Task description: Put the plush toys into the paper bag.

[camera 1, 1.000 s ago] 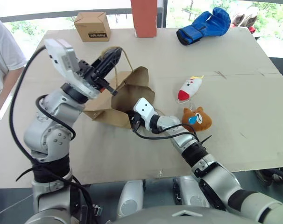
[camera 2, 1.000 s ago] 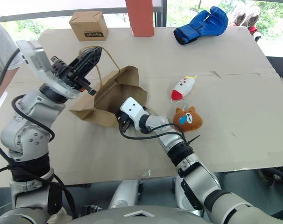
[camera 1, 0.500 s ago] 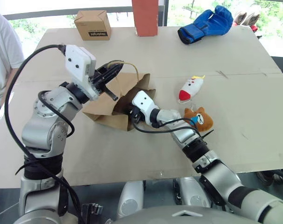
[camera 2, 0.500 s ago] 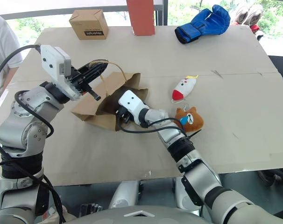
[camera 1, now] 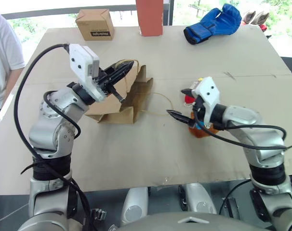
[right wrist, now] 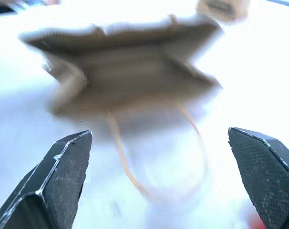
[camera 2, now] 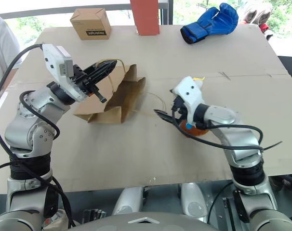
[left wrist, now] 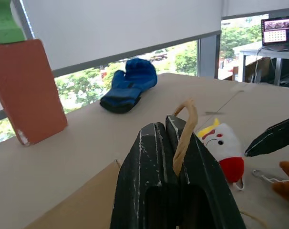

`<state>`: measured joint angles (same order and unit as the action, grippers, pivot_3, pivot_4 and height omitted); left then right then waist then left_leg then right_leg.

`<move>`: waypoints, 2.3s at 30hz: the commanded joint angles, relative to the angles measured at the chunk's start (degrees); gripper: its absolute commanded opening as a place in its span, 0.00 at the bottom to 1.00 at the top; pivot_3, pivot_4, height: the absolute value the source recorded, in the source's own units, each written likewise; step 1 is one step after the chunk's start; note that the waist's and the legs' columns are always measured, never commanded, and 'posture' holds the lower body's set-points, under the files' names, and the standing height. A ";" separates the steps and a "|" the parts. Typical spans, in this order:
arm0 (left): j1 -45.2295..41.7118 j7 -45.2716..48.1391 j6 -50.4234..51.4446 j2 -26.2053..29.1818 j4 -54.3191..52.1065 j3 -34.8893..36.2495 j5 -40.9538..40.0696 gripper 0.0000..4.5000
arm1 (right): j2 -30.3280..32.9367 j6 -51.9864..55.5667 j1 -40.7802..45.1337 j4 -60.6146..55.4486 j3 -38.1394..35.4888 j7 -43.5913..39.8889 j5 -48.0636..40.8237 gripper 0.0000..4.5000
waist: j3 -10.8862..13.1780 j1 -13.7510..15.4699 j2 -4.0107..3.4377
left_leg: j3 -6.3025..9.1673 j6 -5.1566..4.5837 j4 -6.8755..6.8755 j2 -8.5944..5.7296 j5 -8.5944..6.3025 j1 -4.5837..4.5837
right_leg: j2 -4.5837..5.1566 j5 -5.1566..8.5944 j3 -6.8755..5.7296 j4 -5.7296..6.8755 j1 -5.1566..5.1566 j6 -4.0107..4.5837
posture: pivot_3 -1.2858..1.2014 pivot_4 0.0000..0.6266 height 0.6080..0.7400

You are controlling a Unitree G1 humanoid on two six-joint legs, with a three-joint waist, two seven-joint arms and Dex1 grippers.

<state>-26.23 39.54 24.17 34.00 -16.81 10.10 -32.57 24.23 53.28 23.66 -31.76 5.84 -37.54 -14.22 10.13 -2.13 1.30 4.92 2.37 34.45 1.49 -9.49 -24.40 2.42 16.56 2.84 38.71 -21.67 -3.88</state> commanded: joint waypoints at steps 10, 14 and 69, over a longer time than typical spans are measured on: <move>-2.81 5.58 -0.49 -0.81 -0.42 0.14 -3.88 0.00 | 12.57 4.19 -11.49 -1.14 1.22 4.33 2.13 0.51 | -0.05 -0.12 0.11 | 0.02 -0.02 0.04 0.00 0.00 -0.11 | 0.01 0.11 -0.06 -0.24 0.03 -0.23 | 0.52 0.24 1.00; -2.54 7.41 0.70 -0.29 -0.48 0.66 -6.37 0.00 | 9.24 3.63 -11.85 -3.31 -5.87 2.47 -4.60 0.08 | -0.05 0.12 0.11 | 0.03 -0.02 0.13 -0.01 0.00 -0.20 | 0.01 0.10 -0.08 -0.26 0.03 -0.24 | 0.52 0.24 1.00; 7.97 -0.05 -0.85 -4.75 -5.63 4.55 -9.08 0.00 | -3.78 -11.83 11.13 16.53 1.80 -2.73 -7.33 0.71 | 0.08 -0.12 -0.04 | 0.19 -0.01 0.16 0.00 0.01 -0.17 | -0.03 -0.03 -0.18 -0.08 0.00 -0.01 | 0.52 0.24 1.00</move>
<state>-17.38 39.89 24.66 28.95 -21.79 13.16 -41.77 18.95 39.31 34.17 -12.75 11.42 -40.82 -19.85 10.21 -2.25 1.26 5.11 2.37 34.63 1.48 -9.48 -24.58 2.39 16.53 2.65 38.62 -21.65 -3.90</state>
